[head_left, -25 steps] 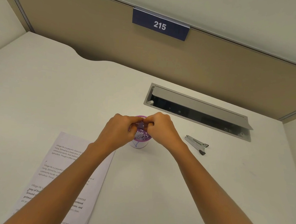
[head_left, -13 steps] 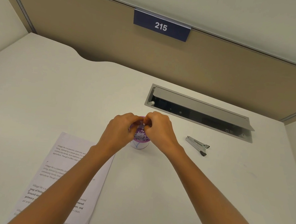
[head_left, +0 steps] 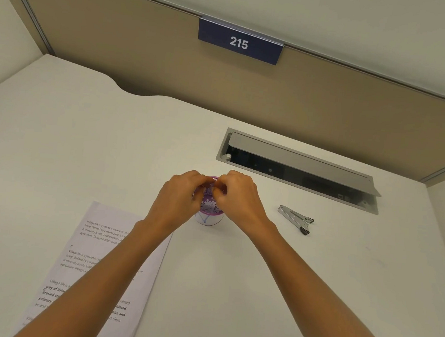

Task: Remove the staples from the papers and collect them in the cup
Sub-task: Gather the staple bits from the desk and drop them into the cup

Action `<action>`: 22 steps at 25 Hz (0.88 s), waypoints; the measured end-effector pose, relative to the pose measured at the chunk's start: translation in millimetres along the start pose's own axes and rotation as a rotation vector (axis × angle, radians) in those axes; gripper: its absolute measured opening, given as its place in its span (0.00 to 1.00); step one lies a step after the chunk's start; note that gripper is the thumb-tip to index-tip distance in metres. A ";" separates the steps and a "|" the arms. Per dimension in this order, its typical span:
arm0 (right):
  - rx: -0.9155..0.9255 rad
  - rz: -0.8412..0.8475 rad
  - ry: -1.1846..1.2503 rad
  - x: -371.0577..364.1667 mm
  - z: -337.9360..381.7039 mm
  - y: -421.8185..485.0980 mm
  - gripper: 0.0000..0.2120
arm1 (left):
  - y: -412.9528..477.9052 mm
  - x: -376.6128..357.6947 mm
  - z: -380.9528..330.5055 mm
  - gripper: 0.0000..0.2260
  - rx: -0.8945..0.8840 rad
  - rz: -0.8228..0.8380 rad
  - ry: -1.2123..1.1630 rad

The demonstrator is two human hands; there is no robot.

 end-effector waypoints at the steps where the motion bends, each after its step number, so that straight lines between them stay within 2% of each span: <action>1: 0.001 -0.005 -0.001 0.5 -0.1 0.2 0.12 | 0.1 0.0 -0.5 0.12 -0.003 0.000 0.001; 8: 0.020 -0.010 0.029 2.3 -4.1 -2.1 0.11 | -2.9 3.2 -3.9 0.12 -0.001 -0.015 0.017; 16: -0.259 -0.083 0.614 21.8 -67.9 -26.6 0.06 | -8.0 -2.5 -35.5 0.14 0.005 -0.028 0.003; 19: -0.353 -0.132 0.714 33.8 -104.3 -52.1 0.06 | -7.1 -25.2 -71.0 0.10 -0.065 -0.019 -0.033; 22: -0.436 -0.203 0.723 46.0 -154.9 -84.2 0.06 | -5.9 -60.5 -98.7 0.09 -0.062 -0.005 -0.072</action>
Point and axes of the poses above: each hand's wrist, its own y-axis towards the middle knuckle, its own x-axis out of the back of the hand, z = x × y, the point moved 10 cm from there along y, towards the middle knuckle, and after that the axes turned 6 degrees about -y, right-handed, at the moved point
